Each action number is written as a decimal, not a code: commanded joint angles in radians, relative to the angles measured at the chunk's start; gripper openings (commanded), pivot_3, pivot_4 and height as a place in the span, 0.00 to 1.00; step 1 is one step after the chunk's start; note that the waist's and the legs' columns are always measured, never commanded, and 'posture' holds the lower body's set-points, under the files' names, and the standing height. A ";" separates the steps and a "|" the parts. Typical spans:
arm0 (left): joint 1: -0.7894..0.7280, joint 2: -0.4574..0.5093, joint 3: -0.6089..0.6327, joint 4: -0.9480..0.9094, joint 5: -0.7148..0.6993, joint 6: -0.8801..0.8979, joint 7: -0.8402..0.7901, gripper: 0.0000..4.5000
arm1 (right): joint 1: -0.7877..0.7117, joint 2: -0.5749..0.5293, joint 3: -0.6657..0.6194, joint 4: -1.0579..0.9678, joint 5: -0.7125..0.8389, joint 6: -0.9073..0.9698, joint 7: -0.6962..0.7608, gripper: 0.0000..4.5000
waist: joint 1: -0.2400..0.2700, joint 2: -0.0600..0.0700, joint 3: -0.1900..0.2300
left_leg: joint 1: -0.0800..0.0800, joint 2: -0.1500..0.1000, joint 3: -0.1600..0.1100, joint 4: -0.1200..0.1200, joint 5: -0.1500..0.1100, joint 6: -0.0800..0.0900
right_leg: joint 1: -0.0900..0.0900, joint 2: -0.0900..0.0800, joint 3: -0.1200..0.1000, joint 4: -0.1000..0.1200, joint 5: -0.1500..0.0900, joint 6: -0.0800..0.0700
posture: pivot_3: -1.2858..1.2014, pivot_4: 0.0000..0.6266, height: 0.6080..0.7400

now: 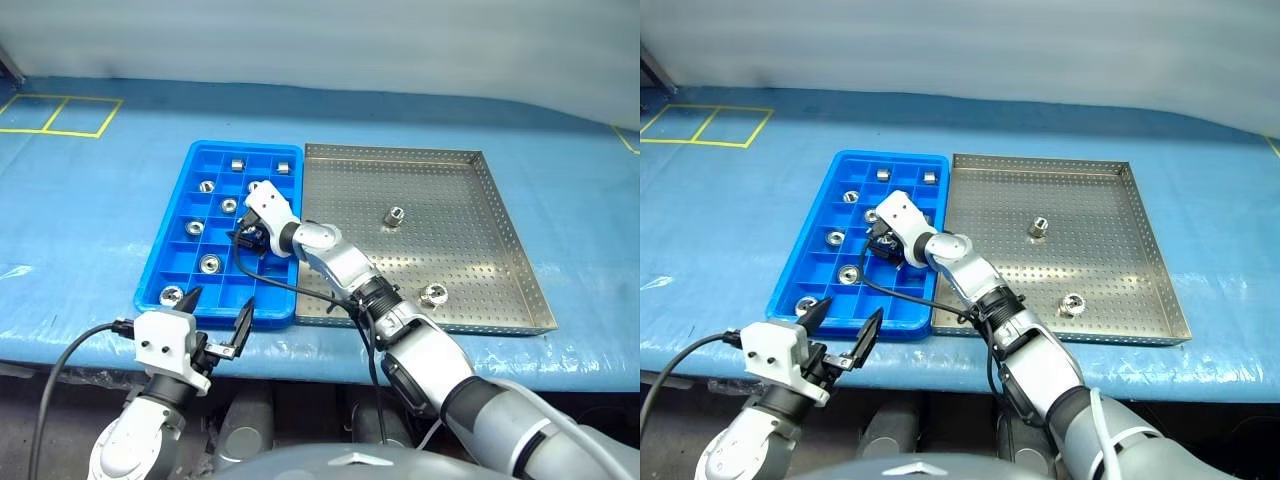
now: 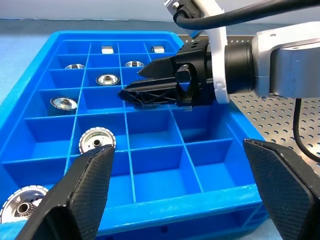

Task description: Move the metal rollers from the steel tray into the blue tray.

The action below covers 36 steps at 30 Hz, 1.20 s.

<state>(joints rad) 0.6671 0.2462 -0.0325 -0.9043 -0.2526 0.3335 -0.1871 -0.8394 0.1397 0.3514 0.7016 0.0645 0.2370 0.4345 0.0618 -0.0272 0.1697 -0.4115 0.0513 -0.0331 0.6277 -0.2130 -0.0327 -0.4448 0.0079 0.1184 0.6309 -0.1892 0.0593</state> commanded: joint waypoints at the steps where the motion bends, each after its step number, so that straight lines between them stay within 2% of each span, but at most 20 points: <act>1: -0.020 0.003 -0.004 -0.013 -0.008 -0.023 -0.018 1.00 | -0.007 0.095 -0.059 -0.036 0.025 0.014 -0.060 0.99 | 0.002 0.001 0.000 | 0.000 0.000 0.000 0.000 0.000 0.000 | 0.000 0.000 0.000 0.000 0.000 0.000 | 0.64 0.24 1.00; 9: -0.098 0.021 -0.013 0.029 -0.037 0.003 -0.069 1.00 | 0.066 -0.033 -0.199 -0.259 0.027 0.068 -0.227 0.99 | -0.009 0.001 0.001 | -0.003 0.000 0.000 -0.001 -0.001 0.001 | -0.001 0.000 -0.001 -0.001 0.000 0.000 | 0.61 0.24 1.00; 13: -0.153 0.034 -0.027 0.058 -0.058 0.025 -0.096 1.00 | 0.104 -0.053 -0.288 -0.302 0.019 0.058 -0.351 0.99 | -0.024 0.001 0.001 | -0.003 0.000 0.000 0.000 -0.001 0.001 | -0.001 0.000 0.000 -0.001 0.000 0.000 | 0.58 0.24 1.00; 19: -0.227 0.052 -0.044 0.093 -0.076 0.058 -0.128 1.00 | 0.175 -0.037 -0.379 -0.341 -0.001 0.082 -0.537 0.99 | -0.069 0.002 0.000 | -0.002 0.000 0.000 0.000 -0.001 0.001 | 0.000 0.001 0.000 0.000 0.000 0.000 | 0.55 0.24 1.00; 25: -0.267 0.069 -0.050 0.116 -0.092 0.075 -0.149 1.00 | 0.222 -0.001 -0.417 -0.368 -0.025 0.134 -0.675 0.99 | -0.110 0.003 0.000 | -0.001 0.000 0.000 0.001 -0.001 0.001 | 0.000 0.001 0.000 0.003 0.001 0.000 | 0.53 0.24 1.00; 36: -0.296 0.074 -0.055 0.138 -0.100 0.078 -0.170 1.00 | 0.155 0.058 -0.495 -0.241 0.034 0.156 -0.816 0.99 | -0.150 0.004 -0.001 | 0.001 0.000 0.000 0.005 -0.001 0.001 | 0.001 0.001 0.001 0.010 0.000 0.000 | 0.53 0.24 1.00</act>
<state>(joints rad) 0.3698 0.3179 -0.0870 -0.7543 -0.3357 0.4145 -0.3509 -0.6395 0.1406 -0.1188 0.4382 0.0840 0.3853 -0.3553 -0.0879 -0.0229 0.1685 -0.4100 0.0513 -0.0332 0.6323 -0.2136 -0.0314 -0.4437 0.0090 0.1193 0.6411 -0.1889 0.0594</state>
